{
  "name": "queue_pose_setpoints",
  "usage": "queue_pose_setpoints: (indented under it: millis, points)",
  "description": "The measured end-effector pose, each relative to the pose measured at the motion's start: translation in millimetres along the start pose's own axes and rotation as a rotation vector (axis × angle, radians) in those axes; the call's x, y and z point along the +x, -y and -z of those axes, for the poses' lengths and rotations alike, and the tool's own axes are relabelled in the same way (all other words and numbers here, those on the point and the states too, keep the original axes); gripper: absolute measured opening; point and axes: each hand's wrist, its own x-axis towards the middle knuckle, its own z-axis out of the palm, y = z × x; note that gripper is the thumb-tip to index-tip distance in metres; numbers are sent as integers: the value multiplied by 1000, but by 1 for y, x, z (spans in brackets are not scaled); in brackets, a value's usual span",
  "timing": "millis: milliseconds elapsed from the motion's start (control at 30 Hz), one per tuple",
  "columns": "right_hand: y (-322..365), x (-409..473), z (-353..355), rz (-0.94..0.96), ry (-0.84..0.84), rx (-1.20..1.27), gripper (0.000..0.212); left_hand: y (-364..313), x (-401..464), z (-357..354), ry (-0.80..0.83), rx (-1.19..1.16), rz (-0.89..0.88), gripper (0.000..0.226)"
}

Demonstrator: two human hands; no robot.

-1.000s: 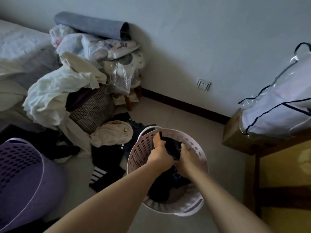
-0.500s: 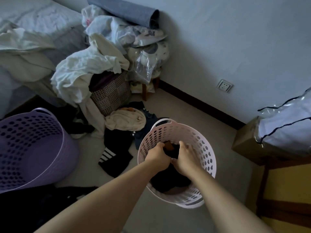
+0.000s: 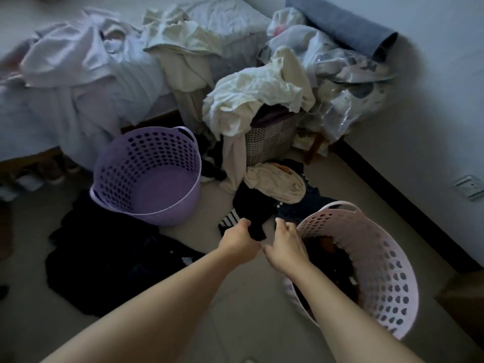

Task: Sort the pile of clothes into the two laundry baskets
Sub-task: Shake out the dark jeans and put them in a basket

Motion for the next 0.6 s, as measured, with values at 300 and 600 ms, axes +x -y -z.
queue_pose_setpoints:
  millis: [300, 600]
  points:
    - [124, -3, -110, 71, 44, -24, 78, 154, 10, 78, -19, -77, 43, 65]
    - [213, 0, -254, 74, 91, -76, 81, 320, 26, 125, 26, -39, 102, 69]
